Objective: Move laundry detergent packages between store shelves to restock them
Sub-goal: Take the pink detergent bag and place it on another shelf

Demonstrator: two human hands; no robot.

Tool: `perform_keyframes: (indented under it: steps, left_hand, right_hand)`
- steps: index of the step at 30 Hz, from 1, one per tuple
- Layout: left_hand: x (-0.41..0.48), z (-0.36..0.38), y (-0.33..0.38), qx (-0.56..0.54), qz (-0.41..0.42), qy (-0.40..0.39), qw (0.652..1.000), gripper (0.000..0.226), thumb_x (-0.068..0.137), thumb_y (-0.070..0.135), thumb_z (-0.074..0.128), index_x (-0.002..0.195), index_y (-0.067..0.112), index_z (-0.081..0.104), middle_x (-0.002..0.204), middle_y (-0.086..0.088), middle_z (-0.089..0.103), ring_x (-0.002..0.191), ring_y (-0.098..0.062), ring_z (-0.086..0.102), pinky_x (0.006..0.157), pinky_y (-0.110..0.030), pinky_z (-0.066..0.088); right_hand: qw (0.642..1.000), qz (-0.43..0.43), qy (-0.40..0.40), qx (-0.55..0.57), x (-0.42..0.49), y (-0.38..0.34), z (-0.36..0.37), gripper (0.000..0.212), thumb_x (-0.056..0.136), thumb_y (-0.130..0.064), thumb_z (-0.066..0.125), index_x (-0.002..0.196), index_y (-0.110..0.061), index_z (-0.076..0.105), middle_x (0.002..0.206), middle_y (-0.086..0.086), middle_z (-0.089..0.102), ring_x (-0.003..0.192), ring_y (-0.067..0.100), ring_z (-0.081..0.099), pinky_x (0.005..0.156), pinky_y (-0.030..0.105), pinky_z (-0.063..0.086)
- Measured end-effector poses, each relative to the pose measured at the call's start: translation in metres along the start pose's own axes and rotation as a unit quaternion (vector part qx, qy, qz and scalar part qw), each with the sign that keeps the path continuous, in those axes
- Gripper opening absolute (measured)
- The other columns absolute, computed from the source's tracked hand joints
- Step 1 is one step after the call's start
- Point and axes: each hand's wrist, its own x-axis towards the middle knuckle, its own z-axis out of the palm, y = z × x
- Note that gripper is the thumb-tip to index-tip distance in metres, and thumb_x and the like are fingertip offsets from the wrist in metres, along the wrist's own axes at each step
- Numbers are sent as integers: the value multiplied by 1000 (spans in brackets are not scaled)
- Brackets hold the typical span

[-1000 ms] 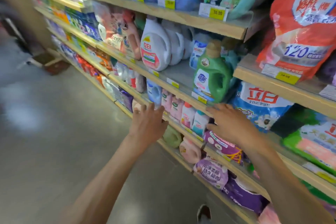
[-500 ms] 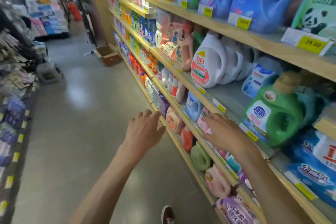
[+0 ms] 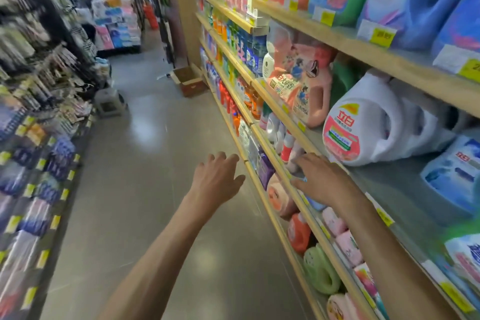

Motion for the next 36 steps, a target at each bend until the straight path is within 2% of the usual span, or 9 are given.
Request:
perform_keyframes:
  steps: [4, 8, 12, 17, 21, 27, 32, 36]
  left_hand:
    - [39, 5, -25, 1, -6, -13, 1000, 53, 98, 50, 53, 143, 24, 45, 135, -6, 57, 121, -29, 56, 95, -44, 48]
    - [78, 9, -56, 5, -14, -35, 999, 54, 97, 50, 54, 144, 25, 45, 134, -7, 58, 121, -30, 56, 94, -44, 50]
    - [125, 5, -85, 6, -1, -40, 999, 54, 97, 49, 54, 144, 24, 46, 133, -7, 59, 121, -30, 56, 94, -45, 51]
    - [192, -3, -126, 12, 33, -27, 999, 55, 98, 49, 53, 146, 23, 44, 135, -5, 58, 123, -28, 55, 94, -43, 49]
    - [255, -12, -163, 13, 73, -48, 996, 54, 98, 49, 53, 145, 24, 44, 136, -5, 57, 124, -28, 55, 95, -44, 49]
    - [349, -12, -197, 25, 129, -79, 988, 53, 98, 47, 54, 144, 24, 43, 136, -7, 56, 124, -30, 55, 98, -46, 50]
    - [419, -6, -186, -11, 193, -74, 978, 64, 98, 45, 55, 154, 30, 28, 143, -7, 51, 128, -31, 52, 98, -48, 50]
    - [482, 2, -164, -30, 258, -61, 964, 64, 98, 42, 55, 155, 28, 27, 144, -8, 50, 129, -32, 51, 97, -48, 51]
  right_hand:
    - [1000, -22, 8, 0, 51, -11, 5, 44, 96, -41, 55, 134, -19, 52, 136, 5, 53, 124, 27, 50, 99, 40, 44]
    - [1000, -26, -5, -7, 99, -24, 11, 51, 96, -46, 54, 141, -22, 47, 141, 4, 51, 128, 27, 49, 99, 45, 45]
    - [1000, -20, -3, -18, 149, -34, 13, 53, 96, -45, 54, 143, -22, 46, 142, 5, 51, 128, 27, 50, 97, 41, 43]
    - [1000, 2, 7, -15, 227, -56, 12, 52, 97, -41, 54, 144, -22, 44, 142, 4, 51, 129, 27, 48, 99, 42, 43]
    - [999, 41, -5, -1, 284, -80, 11, 47, 95, -43, 56, 136, -20, 50, 136, 5, 54, 125, 29, 51, 98, 45, 47]
    - [992, 122, -11, 23, 350, -84, 14, 47, 95, -41, 57, 135, -18, 52, 135, 7, 55, 125, 29, 50, 95, 45, 48]
    - [977, 206, 8, 52, 388, -60, 11, 48, 96, -41, 57, 138, -19, 48, 133, 8, 52, 122, 31, 50, 94, 43, 48]
    - [960, 268, 38, 77, 417, -31, 8, 45, 96, -40, 58, 134, -18, 49, 133, 10, 50, 123, 32, 48, 93, 43, 48]
